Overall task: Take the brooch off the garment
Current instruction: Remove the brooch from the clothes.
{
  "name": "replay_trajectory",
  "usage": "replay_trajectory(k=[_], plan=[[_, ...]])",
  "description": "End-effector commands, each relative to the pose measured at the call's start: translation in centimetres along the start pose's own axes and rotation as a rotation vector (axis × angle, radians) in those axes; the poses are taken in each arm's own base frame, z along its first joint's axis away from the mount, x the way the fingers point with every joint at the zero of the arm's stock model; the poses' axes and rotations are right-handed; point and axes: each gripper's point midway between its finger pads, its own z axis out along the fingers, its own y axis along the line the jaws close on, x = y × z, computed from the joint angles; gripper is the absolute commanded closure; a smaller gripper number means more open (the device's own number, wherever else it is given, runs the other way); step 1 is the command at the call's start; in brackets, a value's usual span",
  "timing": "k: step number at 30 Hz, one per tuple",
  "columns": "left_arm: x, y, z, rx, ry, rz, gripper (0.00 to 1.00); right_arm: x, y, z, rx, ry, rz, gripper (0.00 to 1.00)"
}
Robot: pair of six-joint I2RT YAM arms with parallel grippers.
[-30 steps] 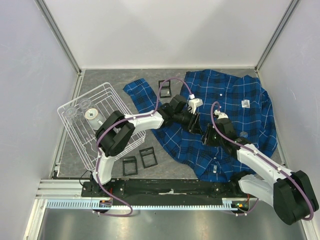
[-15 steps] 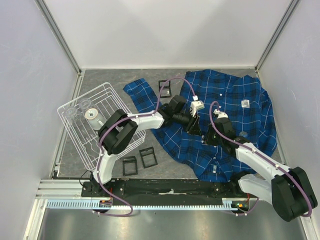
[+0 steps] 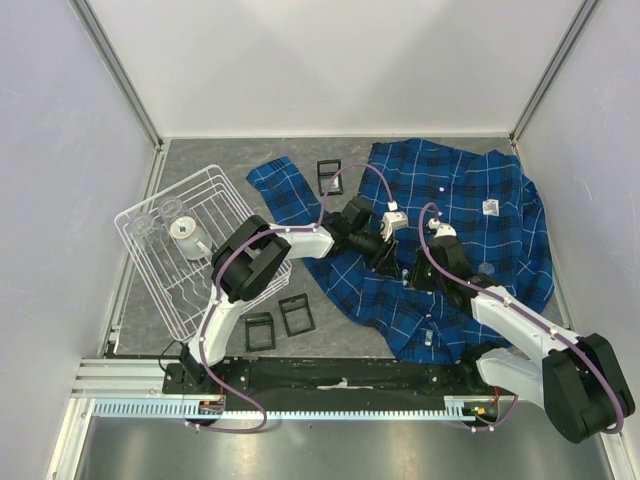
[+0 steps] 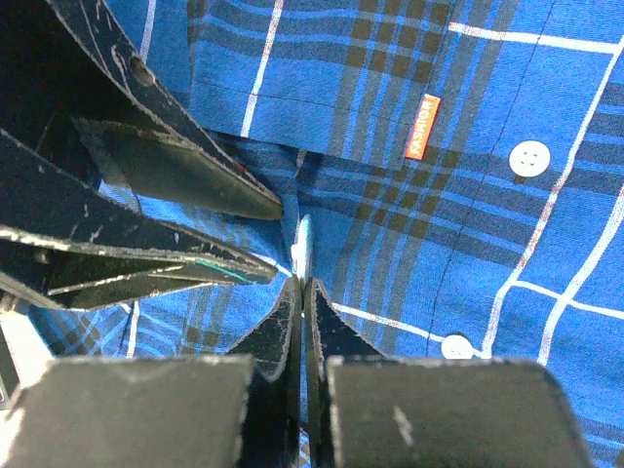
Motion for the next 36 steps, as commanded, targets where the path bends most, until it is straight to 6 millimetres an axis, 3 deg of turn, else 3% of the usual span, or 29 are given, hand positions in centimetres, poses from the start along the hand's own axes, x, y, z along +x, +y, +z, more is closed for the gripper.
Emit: replay_trajectory(k=[1, 16, 26, 36], plan=[[-2.4, 0.5, 0.5, 0.018, -0.073, 0.011, 0.58, -0.4, 0.1, 0.1, -0.02, -0.043, 0.003, 1.0], [-1.8, 1.2, 0.8, 0.029, -0.074, -0.06, 0.61, -0.7, 0.4, -0.1, -0.042, -0.069, 0.006, 1.0], [-1.6, 1.1, 1.1, 0.027, -0.076, -0.08, 0.55, -0.6, 1.0, 0.0, -0.075, -0.061, 0.008, 1.0], [-1.1, 1.7, 1.8, -0.009, -0.05, -0.109, 0.57, -0.8, 1.3, 0.0, -0.085, -0.062, 0.018, 1.0]])
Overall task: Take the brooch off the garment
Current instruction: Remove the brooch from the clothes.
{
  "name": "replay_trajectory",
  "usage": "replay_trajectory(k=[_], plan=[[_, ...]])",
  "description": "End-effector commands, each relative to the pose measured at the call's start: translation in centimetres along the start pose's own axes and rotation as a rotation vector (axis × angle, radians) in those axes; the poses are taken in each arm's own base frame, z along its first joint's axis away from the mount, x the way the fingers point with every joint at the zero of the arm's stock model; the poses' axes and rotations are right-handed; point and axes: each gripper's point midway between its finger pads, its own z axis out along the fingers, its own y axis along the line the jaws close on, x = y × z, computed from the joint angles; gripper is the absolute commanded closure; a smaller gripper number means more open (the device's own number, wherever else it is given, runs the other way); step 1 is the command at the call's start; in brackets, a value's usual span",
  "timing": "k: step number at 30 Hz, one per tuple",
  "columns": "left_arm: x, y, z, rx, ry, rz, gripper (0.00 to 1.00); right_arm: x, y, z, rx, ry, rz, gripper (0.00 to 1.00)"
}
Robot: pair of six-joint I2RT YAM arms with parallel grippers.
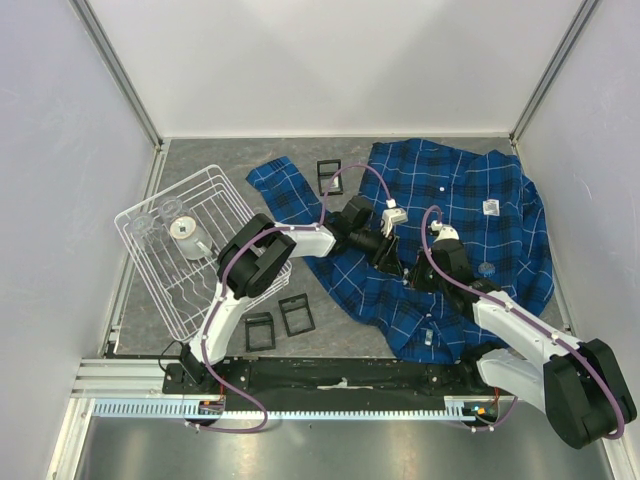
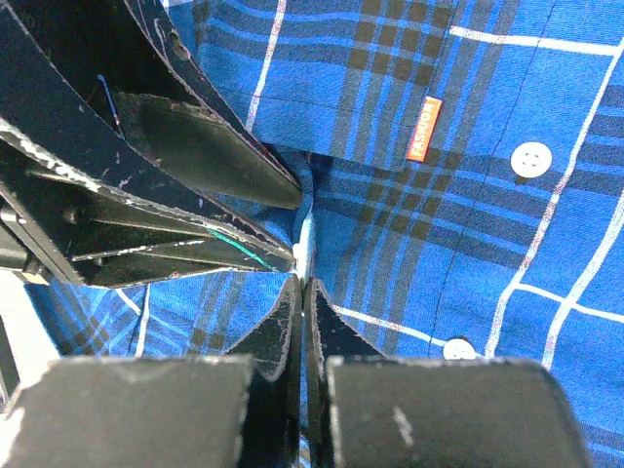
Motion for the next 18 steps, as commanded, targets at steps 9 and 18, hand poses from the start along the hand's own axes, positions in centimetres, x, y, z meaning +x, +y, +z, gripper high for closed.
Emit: replay_trajectory(k=[9, 18], plan=[[0.1, 1.4, 1.3, -0.094, 0.001, -0.051, 0.54, -0.4, 1.0, 0.2, -0.048, -0.018, 0.017, 1.0], [0.4, 3.0, 1.1, -0.227, -0.002, -0.102, 0.58, -0.1, 0.9, 0.2, -0.043, -0.012, 0.031, 1.0]])
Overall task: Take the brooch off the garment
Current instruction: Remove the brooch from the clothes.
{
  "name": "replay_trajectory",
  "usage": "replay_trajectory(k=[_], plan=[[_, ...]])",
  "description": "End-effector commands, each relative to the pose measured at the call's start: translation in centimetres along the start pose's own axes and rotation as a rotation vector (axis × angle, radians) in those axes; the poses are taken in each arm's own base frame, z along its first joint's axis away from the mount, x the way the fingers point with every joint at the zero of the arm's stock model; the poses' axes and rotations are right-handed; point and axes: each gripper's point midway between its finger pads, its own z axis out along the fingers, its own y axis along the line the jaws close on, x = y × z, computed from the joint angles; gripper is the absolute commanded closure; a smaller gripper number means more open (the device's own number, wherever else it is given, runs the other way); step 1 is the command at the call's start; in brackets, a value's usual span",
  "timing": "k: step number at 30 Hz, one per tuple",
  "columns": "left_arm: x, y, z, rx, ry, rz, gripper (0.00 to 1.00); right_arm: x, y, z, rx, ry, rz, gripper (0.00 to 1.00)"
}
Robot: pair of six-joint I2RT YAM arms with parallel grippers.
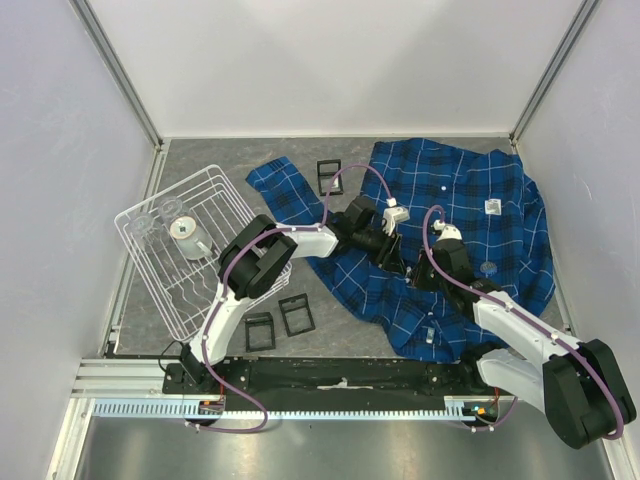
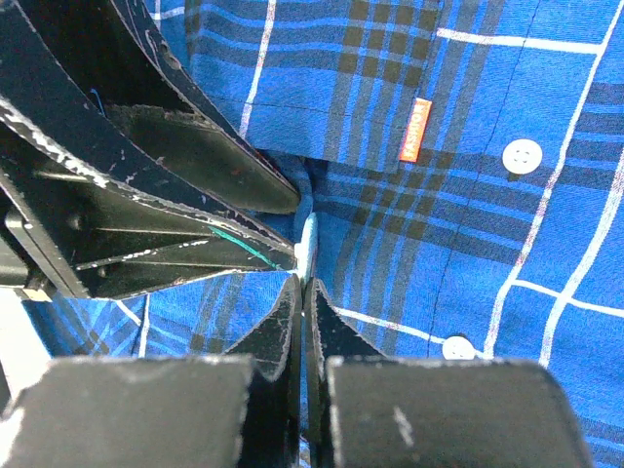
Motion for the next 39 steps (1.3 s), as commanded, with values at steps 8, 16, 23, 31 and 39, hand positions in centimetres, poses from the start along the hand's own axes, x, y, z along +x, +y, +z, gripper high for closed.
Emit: replay_trajectory(k=[8, 16, 23, 31, 39], plan=[[1.2, 1.6, 1.5, -0.212, 0.013, -0.116, 0.56, 0.6, 1.8, 0.3, -0.086, 0.029, 0.031, 1.0], [0.3, 0.4, -1.2, -0.166, -0.039, -0.111, 0.53, 0.6, -0.6, -0.1, 0.03, 0.014, 0.061, 1.0], [0.7, -1.3, -1.4, -0.072, -0.03, -0.113, 0.5, 0.8, -0.5, 0.2, 0.009, 0.024, 0.062, 1.0], [1.0, -0.5, -0.2, -0.112, -0.015, -0.145, 0.5, 0.9, 0.4, 0.4, -0.042, 0.044, 0.043, 1.0], [1.5, 1.0, 0.6, -0.174, 0.009, -0.201, 0.52, 0.8, 0.6, 0.4, -0.056, 0.038, 0.044, 1.0]])
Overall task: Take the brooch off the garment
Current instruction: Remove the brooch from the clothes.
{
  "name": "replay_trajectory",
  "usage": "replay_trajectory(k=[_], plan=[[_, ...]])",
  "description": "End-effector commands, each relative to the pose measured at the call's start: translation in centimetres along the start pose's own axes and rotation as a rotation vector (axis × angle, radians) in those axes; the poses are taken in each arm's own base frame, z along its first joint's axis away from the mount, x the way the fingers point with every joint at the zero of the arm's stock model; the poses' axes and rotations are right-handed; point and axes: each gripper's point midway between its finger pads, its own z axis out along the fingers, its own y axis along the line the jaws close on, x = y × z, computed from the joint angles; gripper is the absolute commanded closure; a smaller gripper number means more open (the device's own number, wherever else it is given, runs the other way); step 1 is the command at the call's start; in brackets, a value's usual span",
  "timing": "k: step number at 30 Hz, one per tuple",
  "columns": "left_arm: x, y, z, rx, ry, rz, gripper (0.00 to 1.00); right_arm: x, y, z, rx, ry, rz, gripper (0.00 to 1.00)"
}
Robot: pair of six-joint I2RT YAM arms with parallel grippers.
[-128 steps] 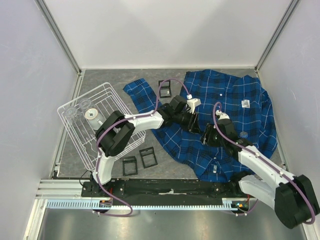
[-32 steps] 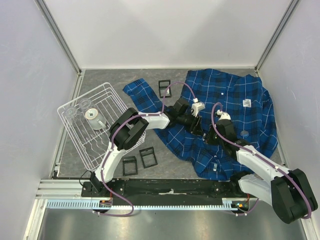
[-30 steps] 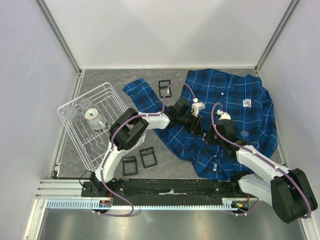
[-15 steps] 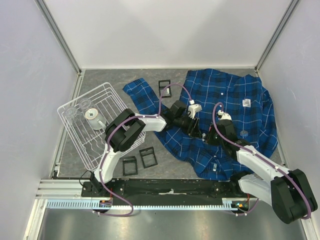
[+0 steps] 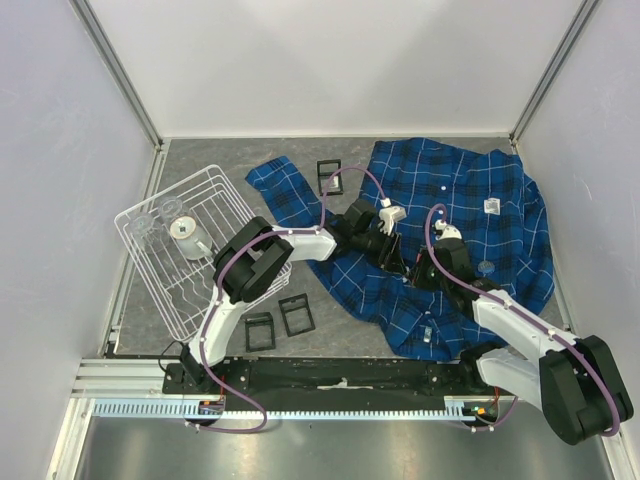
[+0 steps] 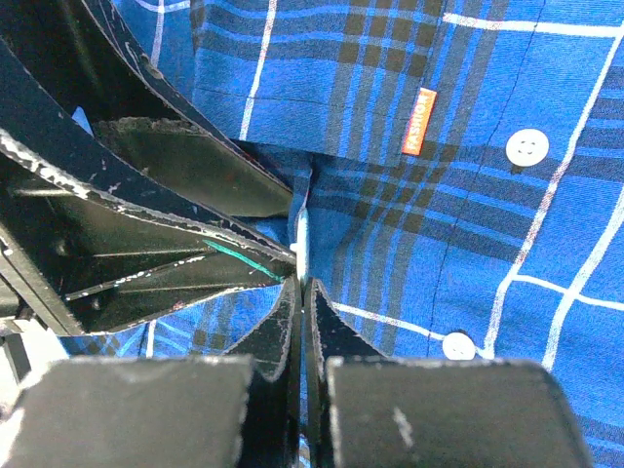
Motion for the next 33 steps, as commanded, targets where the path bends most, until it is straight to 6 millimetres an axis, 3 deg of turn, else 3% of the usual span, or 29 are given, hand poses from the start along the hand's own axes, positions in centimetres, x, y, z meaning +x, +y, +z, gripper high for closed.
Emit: replay_trajectory(k=[1, 9, 16, 21, 33], plan=[[1.7, 1.4, 1.2, -0.065, 0.046, -0.069, 0.53, 0.6, 0.2, 0.1, -0.027, 0.02, -0.006, 1.0], [2.1, 1.8, 1.0, -0.083, 0.059, -0.06, 0.6, 0.8, -0.8, 0.0, 0.007, 0.022, 0.013, 1.0], [2.6, 1.9, 0.9, -0.082, 0.075, -0.075, 0.6, 0.7, -0.9, -0.1, 0.001, 0.022, 0.022, 1.0], [1.6, 0.0, 0.2, 0.017, 0.032, -0.067, 0.52, 0.9, -1.3, 0.0, 0.011, 0.031, 0.036, 1.0], [2.1, 0.7, 0.1, 0.049, 0.038, -0.125, 0.57, 1.1, -1.5, 0.0, -0.001, 0.049, 0.063, 1.0]])
